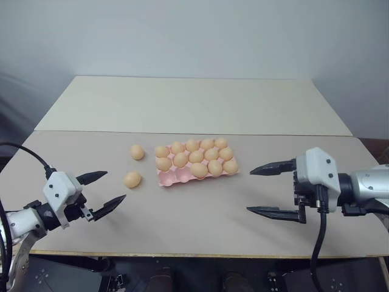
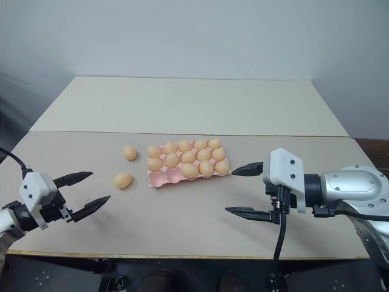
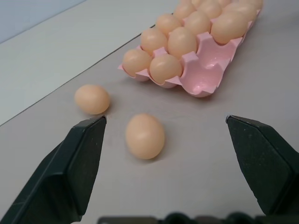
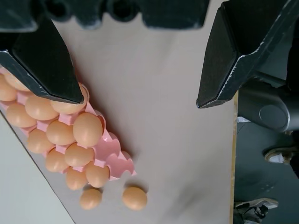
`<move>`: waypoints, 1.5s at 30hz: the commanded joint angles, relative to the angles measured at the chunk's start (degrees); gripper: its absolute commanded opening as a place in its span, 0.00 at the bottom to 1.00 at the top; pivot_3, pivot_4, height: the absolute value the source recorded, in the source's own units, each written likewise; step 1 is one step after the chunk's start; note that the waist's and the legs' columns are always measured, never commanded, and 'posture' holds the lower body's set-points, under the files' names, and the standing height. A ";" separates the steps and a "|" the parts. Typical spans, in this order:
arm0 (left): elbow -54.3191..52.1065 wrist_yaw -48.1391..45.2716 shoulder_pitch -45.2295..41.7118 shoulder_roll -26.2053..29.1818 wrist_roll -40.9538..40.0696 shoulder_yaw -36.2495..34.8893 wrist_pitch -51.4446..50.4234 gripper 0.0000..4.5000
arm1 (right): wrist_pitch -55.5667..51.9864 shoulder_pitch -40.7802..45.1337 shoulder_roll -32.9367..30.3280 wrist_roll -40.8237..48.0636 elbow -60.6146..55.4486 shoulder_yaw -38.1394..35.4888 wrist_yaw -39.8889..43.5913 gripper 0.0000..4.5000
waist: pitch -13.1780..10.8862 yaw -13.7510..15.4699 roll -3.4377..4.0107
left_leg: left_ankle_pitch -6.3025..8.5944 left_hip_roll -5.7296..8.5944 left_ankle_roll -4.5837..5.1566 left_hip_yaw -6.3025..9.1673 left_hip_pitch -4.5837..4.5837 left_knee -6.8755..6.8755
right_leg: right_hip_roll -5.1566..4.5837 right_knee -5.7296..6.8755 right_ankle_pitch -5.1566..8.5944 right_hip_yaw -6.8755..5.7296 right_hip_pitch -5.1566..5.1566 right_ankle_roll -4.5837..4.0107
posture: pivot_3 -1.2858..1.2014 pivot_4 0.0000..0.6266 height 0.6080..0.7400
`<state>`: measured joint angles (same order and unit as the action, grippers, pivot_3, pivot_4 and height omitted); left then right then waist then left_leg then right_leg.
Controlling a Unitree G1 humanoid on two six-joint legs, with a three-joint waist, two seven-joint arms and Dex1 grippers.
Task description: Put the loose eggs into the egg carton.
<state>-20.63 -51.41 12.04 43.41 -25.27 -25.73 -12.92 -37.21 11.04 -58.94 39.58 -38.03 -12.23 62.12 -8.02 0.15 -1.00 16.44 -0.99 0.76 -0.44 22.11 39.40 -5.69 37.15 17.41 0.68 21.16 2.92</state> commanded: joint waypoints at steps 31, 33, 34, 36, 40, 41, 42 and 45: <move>13.21 12.95 -24.15 -3.62 16.61 26.06 -17.74 0.66 | -3.48 -4.42 -3.37 2.37 -5.07 -7.17 -6.68 1.00 | -0.01 0.49 -0.03 | -0.01 0.07 0.00 -0.04 0.04 0.00 | 0.03 0.06 -0.03 0.04 0.06 0.04 | 0.52 0.24 1.00; 12.33 12.72 -23.76 -3.31 16.37 25.80 -18.55 0.50 | -3.39 -4.57 -3.36 2.29 -5.02 -7.14 -6.77 1.00 | -0.01 0.25 -0.03 | -0.01 0.06 0.01 -0.04 0.03 0.00 | 0.04 0.06 -0.03 0.04 0.06 0.04 | 0.52 0.24 1.00; 11.60 12.38 -23.44 -3.07 16.07 25.54 -18.83 0.44 | -3.36 -4.59 -3.33 2.29 -4.97 -7.11 -6.84 1.00 | -0.01 0.18 -0.03 | -0.01 0.05 0.01 -0.05 0.03 0.00 | 0.05 0.06 -0.03 0.05 0.06 0.04 | 0.52 0.24 1.00; 10.48 11.74 -22.88 -3.04 15.31 24.86 -18.32 0.39 | -3.25 -4.58 -3.33 2.21 -4.84 -6.96 -6.99 1.00 | -0.01 0.08 -0.03 | -0.01 0.05 0.01 -0.04 0.03 0.00 | 0.05 0.06 -0.03 0.05 0.07 0.04 | 0.52 0.24 1.00; 7.12 10.90 -22.87 -6.04 10.28 20.75 -14.93 0.39 | -3.01 -4.28 -3.27 1.88 -4.57 -6.35 -7.46 1.00 | -0.02 0.24 -0.03 | -0.01 0.04 0.00 -0.04 0.07 0.00 | 0.02 0.04 -0.03 0.05 0.08 0.04 | 0.52 0.24 1.00; 6.57 10.67 -23.20 -6.79 9.15 19.91 -14.37 0.39 | -2.98 -4.20 -3.26 1.84 -4.53 -6.23 -7.60 1.00 | -0.02 0.33 -0.04 | -0.01 0.05 0.00 -0.03 0.09 0.01 | 0.01 0.04 -0.03 0.04 0.09 0.04 | 0.52 0.24 1.00; 6.03 10.12 -23.59 -7.41 7.97 19.24 -13.50 0.39 | -3.00 -4.09 -3.25 1.80 -4.53 -6.11 -7.80 1.00 | -0.02 0.49 -0.04 | -0.01 0.05 0.00 -0.02 0.09 0.01 | 0.01 0.03 -0.03 0.03 0.09 0.04 | 0.52 0.24 1.00; 4.78 9.13 -25.73 -10.06 4.31 18.29 -11.46 0.39 | -3.21 -3.96 -3.12 1.74 -4.75 -5.96 -8.58 1.00 | -0.02 0.60 -0.04 | -0.01 0.05 0.00 0.01 0.11 0.02 | 0.00 0.03 -0.03 0.00 0.08 0.04 | 0.52 0.24 1.00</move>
<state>-13.06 -41.64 -11.95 34.04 -18.45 -6.09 -26.22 -40.60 6.26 -61.61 41.29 -42.00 -16.85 54.19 -8.04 0.75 -1.04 16.44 -0.93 0.77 -0.43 22.22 39.42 -5.70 37.19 17.38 0.67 21.23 2.96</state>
